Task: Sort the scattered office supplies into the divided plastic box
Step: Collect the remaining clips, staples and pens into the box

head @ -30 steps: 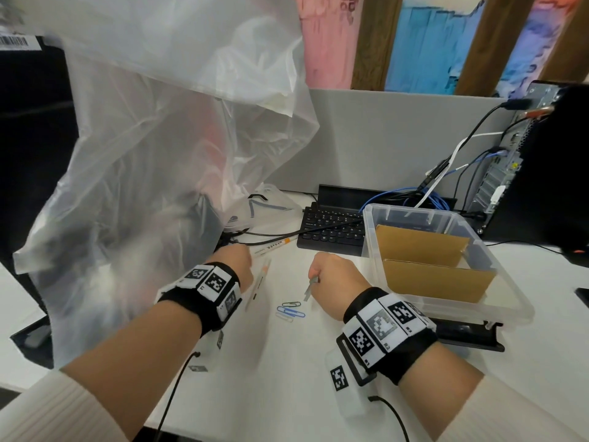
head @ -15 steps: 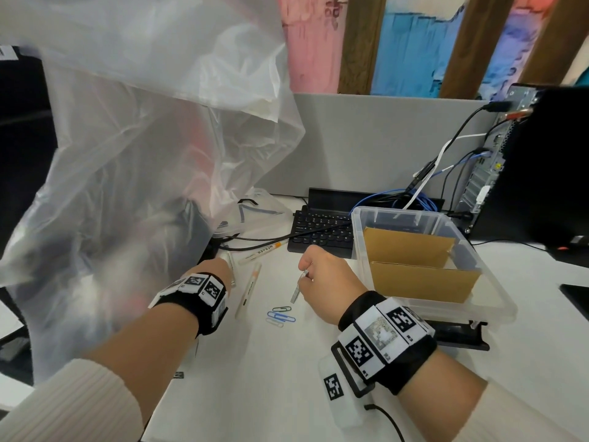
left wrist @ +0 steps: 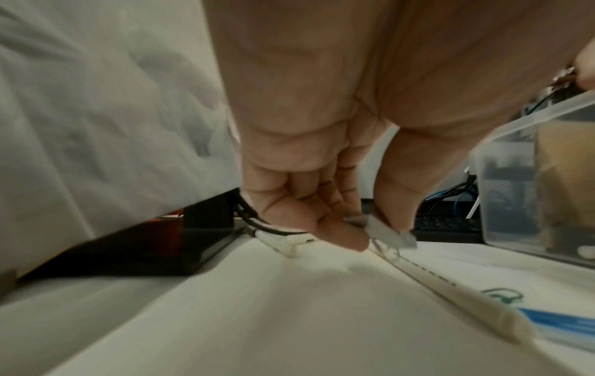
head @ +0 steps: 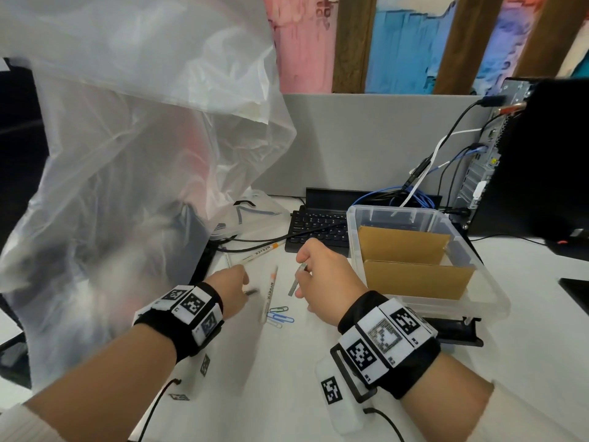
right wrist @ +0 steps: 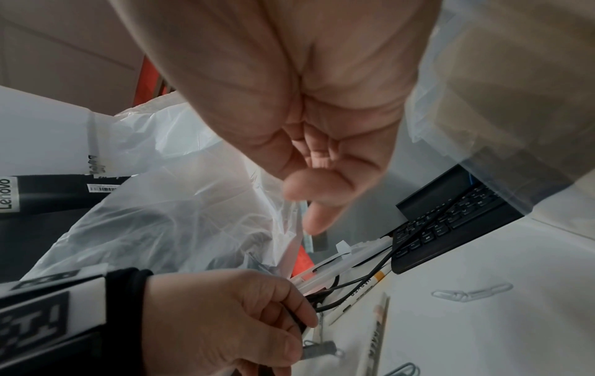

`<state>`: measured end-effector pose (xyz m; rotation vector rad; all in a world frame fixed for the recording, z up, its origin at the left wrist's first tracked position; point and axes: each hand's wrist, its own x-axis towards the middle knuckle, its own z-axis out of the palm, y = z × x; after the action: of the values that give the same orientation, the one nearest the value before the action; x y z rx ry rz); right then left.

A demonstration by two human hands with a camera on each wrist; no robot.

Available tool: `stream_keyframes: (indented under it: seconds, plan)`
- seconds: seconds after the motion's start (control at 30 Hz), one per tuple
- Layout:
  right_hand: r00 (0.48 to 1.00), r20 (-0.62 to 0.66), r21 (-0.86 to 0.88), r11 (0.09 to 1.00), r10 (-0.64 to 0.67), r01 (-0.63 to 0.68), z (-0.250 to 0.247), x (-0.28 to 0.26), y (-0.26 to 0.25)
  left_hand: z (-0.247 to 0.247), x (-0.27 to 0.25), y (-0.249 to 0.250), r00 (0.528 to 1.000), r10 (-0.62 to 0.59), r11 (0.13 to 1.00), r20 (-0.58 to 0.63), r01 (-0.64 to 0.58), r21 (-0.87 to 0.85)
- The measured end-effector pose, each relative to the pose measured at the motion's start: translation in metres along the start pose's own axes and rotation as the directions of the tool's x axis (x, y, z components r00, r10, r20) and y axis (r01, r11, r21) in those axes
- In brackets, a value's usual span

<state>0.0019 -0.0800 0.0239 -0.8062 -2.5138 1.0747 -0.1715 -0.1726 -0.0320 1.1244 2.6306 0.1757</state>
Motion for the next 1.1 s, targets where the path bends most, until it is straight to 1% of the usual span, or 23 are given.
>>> stream_keyframes:
  seconds: [0.1,0.27,0.4,0.53,0.57,0.6,0.67,0.77,0.8,0.83,0.9,0.93,1.0,1.1]
  plan:
    - [1.000,-0.002,0.021,1.000,0.003,-0.003,-0.003,-0.002,-0.001,-0.005,-0.006,0.007,0.999,0.038,0.999,-0.004,-0.038,-0.015]
    - [0.999,-0.028,0.041,0.999,-0.034,0.035,-0.012,-0.004,-0.004,-0.016,-0.014,0.017,0.992,0.124,0.991,-0.032,-0.123,0.050]
    - [0.998,-0.043,0.043,0.997,-0.056,0.058,-0.016,-0.005,-0.006,-0.022,-0.019,0.024,0.970,0.234,0.964,-0.063,-0.223,0.148]
    - [0.996,-0.058,0.056,0.996,-0.066,0.069,-0.019,-0.008,-0.005,-0.028,-0.025,0.031,0.944,0.312,0.936,-0.109,-0.286,0.205]
    - [0.995,-0.070,0.061,0.995,-0.071,0.075,-0.020,-0.009,-0.005,-0.029,-0.027,0.032,0.933,0.332,0.934,-0.138,-0.304,0.189]
    - [0.994,-0.084,0.067,0.994,-0.076,0.082,-0.021,-0.009,-0.004,-0.030,-0.029,0.032,0.922,0.346,0.936,-0.174,-0.325,0.137]
    - [0.991,-0.107,0.093,0.992,-0.076,0.086,-0.026,-0.010,-0.003,-0.032,-0.035,0.034,0.895,0.355,0.923,-0.270,-0.381,-0.049]
    - [0.985,-0.159,0.176,0.980,-0.065,0.093,-0.041,-0.009,-0.003,-0.042,-0.045,0.039,0.838,0.337,0.842,-0.429,-0.472,-0.262]
    - [0.980,-0.189,0.218,0.971,-0.062,0.103,-0.047,-0.009,-0.002,-0.045,-0.047,0.041,0.829,0.315,0.801,-0.463,-0.493,-0.338]
    - [0.974,-0.221,0.258,0.959,-0.055,0.113,-0.053,-0.009,-0.002,-0.049,-0.048,0.045,0.829,0.287,0.742,-0.481,-0.510,-0.436]
    - [0.962,-0.273,0.335,0.934,-0.032,0.126,-0.066,-0.009,0.000,-0.056,-0.052,0.052,0.835,0.249,0.580,-0.490,-0.534,-0.615]
    - [0.958,-0.285,0.373,0.919,-0.017,0.127,-0.071,-0.009,0.002,-0.059,-0.052,0.057,0.833,0.242,0.512,-0.497,-0.545,-0.664]
    - [0.957,-0.290,0.438,0.891,0.011,0.123,-0.081,-0.010,0.005,-0.062,-0.053,0.065,0.823,0.243,0.425,-0.513,-0.566,-0.706]
    - [0.960,-0.278,0.515,0.850,0.040,0.114,-0.090,-0.013,0.010,-0.061,-0.052,0.077,0.809,0.243,0.352,-0.536,-0.588,-0.728]
